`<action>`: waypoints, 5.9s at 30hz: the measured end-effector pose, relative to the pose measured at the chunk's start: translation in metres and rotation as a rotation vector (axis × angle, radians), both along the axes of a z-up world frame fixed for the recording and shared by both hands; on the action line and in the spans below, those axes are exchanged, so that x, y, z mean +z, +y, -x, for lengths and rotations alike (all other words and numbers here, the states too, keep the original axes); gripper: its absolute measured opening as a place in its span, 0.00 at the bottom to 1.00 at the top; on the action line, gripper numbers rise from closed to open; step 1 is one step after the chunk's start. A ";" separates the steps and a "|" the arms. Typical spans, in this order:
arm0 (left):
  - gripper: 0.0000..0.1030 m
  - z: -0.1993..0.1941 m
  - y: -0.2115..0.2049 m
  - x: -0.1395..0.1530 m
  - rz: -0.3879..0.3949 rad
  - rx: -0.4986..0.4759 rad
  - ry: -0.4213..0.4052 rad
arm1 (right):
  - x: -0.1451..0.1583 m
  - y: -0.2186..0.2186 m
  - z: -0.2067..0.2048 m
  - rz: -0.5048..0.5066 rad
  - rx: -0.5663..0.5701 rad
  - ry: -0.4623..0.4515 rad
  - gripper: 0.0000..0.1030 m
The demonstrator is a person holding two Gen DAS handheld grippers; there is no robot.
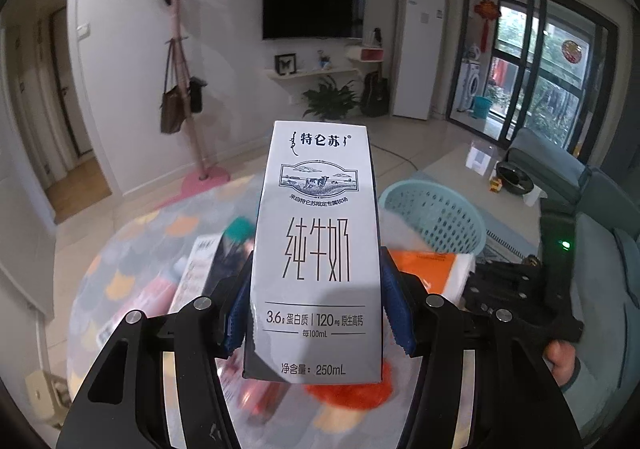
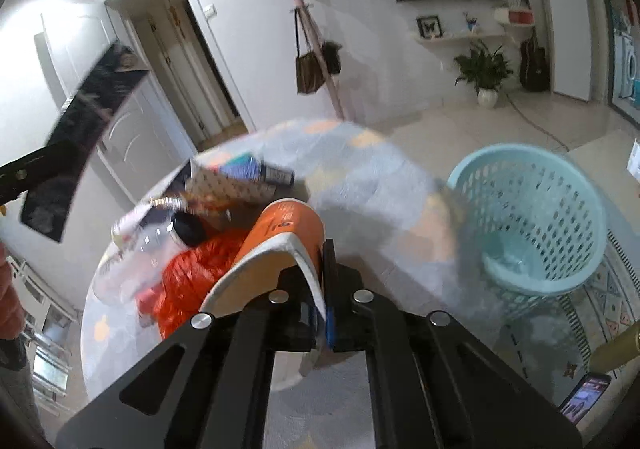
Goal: Collect trash
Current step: 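Carry the cup and carton over the teal basket and open both tools to drop them, then grasp the red plastic bag with the right tool while the left tool grasps the clear milk bottle, then carry the bag and bottle over the teal basket and open both tools to drop them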
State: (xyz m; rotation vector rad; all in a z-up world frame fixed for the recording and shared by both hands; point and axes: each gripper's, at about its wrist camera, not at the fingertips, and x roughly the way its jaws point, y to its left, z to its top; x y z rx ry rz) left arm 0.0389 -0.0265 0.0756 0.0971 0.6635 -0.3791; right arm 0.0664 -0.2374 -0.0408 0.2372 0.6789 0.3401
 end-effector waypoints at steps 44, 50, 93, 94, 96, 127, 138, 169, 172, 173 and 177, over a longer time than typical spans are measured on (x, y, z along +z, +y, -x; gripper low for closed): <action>0.64 -0.155 -0.217 -0.109 0.069 -0.198 0.307 | -0.084 -0.204 -0.097 0.119 -0.633 0.225 0.45; 0.64 -0.124 -0.193 -0.080 0.104 -0.186 0.241 | -0.055 -0.193 -0.071 0.090 -0.610 0.175 0.45; 0.71 -0.020 0.091 -0.098 0.030 0.073 0.255 | -0.029 0.104 -0.028 0.075 0.013 0.191 0.66; 0.72 -0.021 0.089 -0.099 0.025 0.067 0.262 | -0.032 0.104 -0.030 0.062 0.019 0.202 0.66; 0.72 -0.022 0.082 -0.102 -0.003 0.066 0.262 | -0.038 0.103 -0.035 0.038 0.025 0.224 0.67; 0.52 0.008 0.031 -0.086 0.096 -0.024 0.271 | 0.022 0.037 0.013 -0.011 -0.006 0.040 0.23; 0.52 0.018 0.007 -0.056 0.233 -0.128 0.261 | 0.057 -0.006 0.028 -0.022 -0.071 -0.060 0.22; 0.52 -0.130 -0.138 -0.029 0.201 -0.241 0.219 | 0.040 -0.133 -0.040 0.022 -0.446 -0.109 0.22; 0.52 -0.152 -0.165 -0.045 0.193 -0.254 0.259 | 0.019 -0.154 -0.059 0.040 -0.531 -0.061 0.22; 0.52 -0.161 -0.175 -0.054 0.195 -0.256 0.283 | 0.012 -0.160 -0.064 0.043 -0.550 -0.045 0.22; 0.52 -0.182 -0.208 -0.086 0.161 -0.246 0.341 | -0.023 -0.183 -0.083 0.050 -0.628 0.036 0.22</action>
